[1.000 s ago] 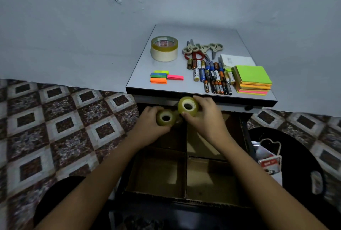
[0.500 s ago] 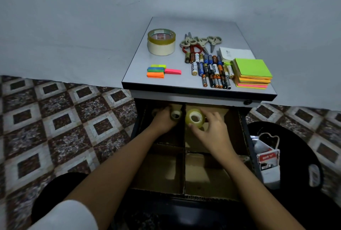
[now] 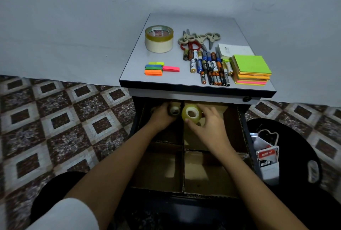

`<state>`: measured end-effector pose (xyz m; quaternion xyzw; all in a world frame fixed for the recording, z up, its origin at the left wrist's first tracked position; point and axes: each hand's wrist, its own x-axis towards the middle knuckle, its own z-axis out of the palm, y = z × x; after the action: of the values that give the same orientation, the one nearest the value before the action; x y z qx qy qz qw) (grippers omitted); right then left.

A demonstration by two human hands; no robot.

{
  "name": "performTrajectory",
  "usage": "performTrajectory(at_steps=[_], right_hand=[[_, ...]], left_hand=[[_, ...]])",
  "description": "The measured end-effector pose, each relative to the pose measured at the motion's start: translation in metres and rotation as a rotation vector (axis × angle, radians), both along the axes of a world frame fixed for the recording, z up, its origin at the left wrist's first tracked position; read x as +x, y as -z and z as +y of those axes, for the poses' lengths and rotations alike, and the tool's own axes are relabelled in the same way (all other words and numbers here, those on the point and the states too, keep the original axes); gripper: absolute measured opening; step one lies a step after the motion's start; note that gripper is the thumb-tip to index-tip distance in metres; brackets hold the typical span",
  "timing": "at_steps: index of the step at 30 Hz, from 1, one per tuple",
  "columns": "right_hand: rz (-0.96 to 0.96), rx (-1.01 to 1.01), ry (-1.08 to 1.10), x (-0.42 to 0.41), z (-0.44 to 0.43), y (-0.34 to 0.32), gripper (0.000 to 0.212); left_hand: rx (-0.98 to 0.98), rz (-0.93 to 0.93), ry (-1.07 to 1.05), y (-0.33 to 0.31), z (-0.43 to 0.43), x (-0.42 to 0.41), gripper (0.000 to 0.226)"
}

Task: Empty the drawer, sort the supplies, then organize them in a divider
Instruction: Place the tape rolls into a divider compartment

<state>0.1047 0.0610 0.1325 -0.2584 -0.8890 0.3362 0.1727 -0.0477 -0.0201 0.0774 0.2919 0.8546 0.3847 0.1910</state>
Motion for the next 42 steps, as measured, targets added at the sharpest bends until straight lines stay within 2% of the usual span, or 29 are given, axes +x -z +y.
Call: performTrajectory(at_steps=[4, 7, 10, 13, 15, 18, 21, 26, 30, 38, 42], right_hand=[[-0.005, 0.001, -0.018, -0.006, -0.004, 0.000, 0.058], [-0.021, -0.001, -0.050, -0.015, -0.010, 0.003, 0.058], [-0.056, -0.026, -0.125, -0.032, -0.020, 0.005, 0.051], [-0.099, 0.031, -0.208, -0.052, -0.027, 0.011, 0.049], [-0.147, 0.096, -0.253, -0.068, -0.031, 0.019, 0.051], [-0.224, 0.152, -0.248, -0.089, -0.035, 0.028, 0.053], [-0.304, 0.209, -0.209, -0.105, -0.036, 0.035, 0.055], [-0.388, 0.248, -0.151, -0.121, -0.037, 0.049, 0.047], [-0.356, 0.244, -0.110, -0.126, -0.037, 0.055, 0.042], [-0.330, 0.233, -0.124, -0.120, -0.036, 0.052, 0.050], [-0.255, 0.208, -0.150, -0.103, -0.038, 0.046, 0.048]], left_hand=[[-0.001, 0.106, 0.029, -0.012, -0.021, 0.001, 0.055], [-0.031, 0.228, 0.021, -0.022, -0.051, 0.007, 0.044], [0.056, 0.344, -0.062, -0.029, -0.084, 0.016, 0.030], [0.090, 0.415, -0.181, -0.023, -0.105, 0.019, 0.028], [0.050, 0.367, -0.202, -0.012, -0.112, 0.018, 0.036], [0.004, 0.173, -0.189, 0.005, -0.115, 0.020, 0.053], [0.000, 0.081, -0.200, 0.014, -0.114, 0.021, 0.056], [0.022, 0.058, -0.197, 0.015, -0.115, 0.021, 0.057], [0.034, 0.050, -0.200, 0.018, -0.116, 0.020, 0.057], [0.045, 0.049, -0.202, 0.017, -0.116, 0.021, 0.055], [0.012, 0.048, -0.186, 0.015, -0.115, 0.021, 0.056]])
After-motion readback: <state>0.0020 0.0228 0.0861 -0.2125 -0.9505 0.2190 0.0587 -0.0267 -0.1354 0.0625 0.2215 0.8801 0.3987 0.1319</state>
